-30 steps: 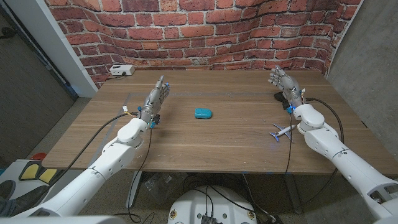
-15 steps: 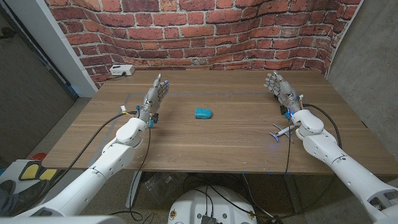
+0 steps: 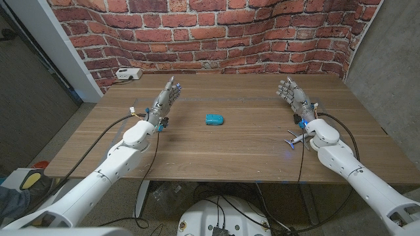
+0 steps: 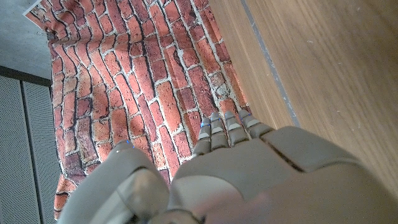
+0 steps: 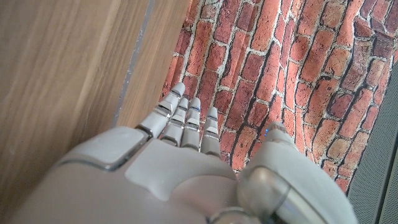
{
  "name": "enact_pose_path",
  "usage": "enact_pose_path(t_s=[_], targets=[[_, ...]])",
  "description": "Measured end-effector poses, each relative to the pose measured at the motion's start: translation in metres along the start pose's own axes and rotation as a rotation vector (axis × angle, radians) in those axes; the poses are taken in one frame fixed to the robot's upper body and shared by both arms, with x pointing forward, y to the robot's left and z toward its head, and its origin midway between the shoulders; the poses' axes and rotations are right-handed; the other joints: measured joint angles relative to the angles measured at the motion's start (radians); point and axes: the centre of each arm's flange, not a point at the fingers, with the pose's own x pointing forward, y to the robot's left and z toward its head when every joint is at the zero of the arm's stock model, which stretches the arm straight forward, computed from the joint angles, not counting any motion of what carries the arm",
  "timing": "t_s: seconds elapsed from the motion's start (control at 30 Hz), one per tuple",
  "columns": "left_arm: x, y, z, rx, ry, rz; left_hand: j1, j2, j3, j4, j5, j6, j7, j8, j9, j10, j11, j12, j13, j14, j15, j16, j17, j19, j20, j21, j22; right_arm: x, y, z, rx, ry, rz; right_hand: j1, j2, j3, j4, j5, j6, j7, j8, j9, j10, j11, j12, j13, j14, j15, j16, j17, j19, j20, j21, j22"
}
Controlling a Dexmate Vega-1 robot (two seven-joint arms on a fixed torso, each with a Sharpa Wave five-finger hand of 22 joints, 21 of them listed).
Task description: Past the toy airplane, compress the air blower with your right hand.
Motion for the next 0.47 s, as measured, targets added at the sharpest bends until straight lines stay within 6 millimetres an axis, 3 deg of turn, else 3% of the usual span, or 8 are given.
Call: enact_pose_path(t_s=[0.47], targets=[[0.0019,-0.0085,0.0011,-0.001,0.004,-0.031,0.000,0.000,0.000,0.000,0.000,0.000,0.000,0.000,0.000,0.000,0.000,0.000,0.000,0.000,0.000,0.000,0.000,-0.004,0.004,0.000,0.000,-0.0027,0.0063,0.0017,0.007,-0.006,0.008,-0.011,0.003,-0.001,0.001,0.000,-0.005,0.005,0.000,0.000,0.000,0.000,0.004,0.000,0.000,0.000,0.000,0.000,0.000,0.000,0.000,0.000]])
